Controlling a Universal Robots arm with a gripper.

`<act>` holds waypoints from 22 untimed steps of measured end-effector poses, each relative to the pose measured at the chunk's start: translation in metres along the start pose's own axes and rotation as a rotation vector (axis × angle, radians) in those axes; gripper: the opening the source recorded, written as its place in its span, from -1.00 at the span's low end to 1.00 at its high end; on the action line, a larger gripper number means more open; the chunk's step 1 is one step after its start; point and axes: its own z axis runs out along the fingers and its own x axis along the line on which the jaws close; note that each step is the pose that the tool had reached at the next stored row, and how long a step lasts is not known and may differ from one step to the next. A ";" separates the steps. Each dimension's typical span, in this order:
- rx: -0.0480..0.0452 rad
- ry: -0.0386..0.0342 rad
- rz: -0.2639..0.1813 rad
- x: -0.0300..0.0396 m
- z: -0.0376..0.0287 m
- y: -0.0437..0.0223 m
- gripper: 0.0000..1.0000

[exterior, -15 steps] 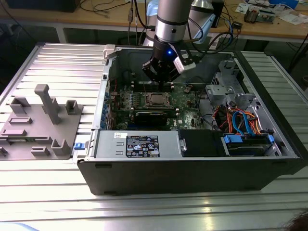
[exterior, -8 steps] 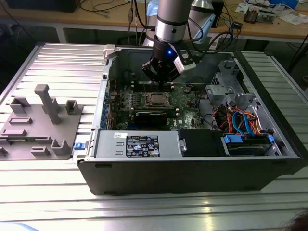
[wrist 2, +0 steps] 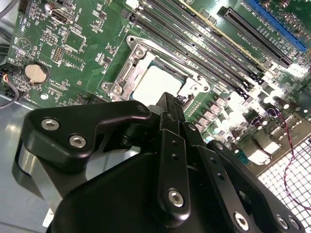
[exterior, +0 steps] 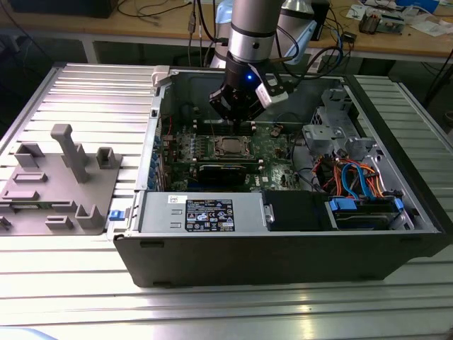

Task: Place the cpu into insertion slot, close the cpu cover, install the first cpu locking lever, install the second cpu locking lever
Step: 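Install the first cpu locking lever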

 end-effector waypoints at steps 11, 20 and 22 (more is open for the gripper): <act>0.0004 -0.0002 -0.009 0.0000 0.0000 0.0000 -0.79; 0.0007 -0.0003 -0.017 0.0000 0.0000 0.0000 -0.79; 0.0011 -0.0004 -0.027 0.0000 0.0000 0.0000 -0.79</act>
